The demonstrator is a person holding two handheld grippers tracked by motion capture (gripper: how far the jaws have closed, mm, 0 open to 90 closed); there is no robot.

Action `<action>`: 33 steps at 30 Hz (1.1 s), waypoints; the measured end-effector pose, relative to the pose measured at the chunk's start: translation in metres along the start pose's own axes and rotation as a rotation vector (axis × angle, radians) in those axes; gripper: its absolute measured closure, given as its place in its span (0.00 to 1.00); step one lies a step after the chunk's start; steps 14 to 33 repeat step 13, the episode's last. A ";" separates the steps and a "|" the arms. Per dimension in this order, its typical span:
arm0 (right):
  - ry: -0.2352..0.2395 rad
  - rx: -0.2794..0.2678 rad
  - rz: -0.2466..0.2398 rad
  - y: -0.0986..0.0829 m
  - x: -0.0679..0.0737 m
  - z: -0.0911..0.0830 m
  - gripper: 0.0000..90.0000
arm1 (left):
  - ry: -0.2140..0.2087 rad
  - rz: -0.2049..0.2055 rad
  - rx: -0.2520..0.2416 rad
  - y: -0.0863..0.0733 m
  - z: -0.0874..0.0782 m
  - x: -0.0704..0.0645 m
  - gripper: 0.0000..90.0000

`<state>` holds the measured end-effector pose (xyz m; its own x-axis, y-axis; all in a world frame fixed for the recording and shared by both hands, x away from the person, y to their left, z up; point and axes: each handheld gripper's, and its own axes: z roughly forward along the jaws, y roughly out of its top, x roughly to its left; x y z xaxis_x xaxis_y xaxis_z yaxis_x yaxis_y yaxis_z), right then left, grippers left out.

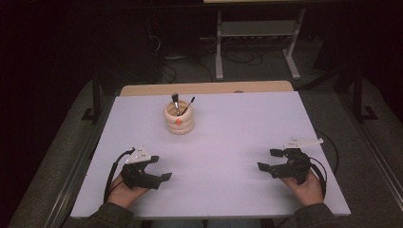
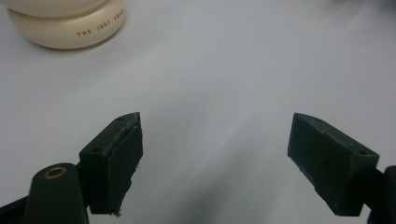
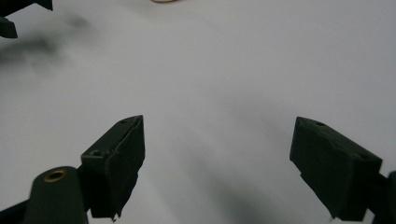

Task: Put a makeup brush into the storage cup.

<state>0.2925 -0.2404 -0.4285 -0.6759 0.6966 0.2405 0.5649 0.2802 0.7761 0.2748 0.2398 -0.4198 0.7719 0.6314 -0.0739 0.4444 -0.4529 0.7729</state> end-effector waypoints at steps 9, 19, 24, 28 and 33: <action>-0.008 -0.015 -0.017 -0.006 0.004 -0.005 0.19 | 0.003 0.010 -0.009 -0.003 0.000 -0.001 0.20; -0.003 -0.016 -0.028 -0.007 0.008 -0.005 0.18 | 0.006 0.006 -0.023 -0.002 -0.001 0.000 0.20; -0.003 -0.016 -0.028 -0.007 0.008 -0.005 0.18 | 0.006 0.006 -0.023 -0.002 -0.001 0.000 0.20; -0.003 -0.016 -0.028 -0.007 0.008 -0.005 0.18 | 0.006 0.006 -0.023 -0.002 -0.001 0.000 0.20; -0.003 -0.016 -0.028 -0.007 0.008 -0.005 0.18 | 0.006 0.006 -0.023 -0.002 -0.001 0.000 0.20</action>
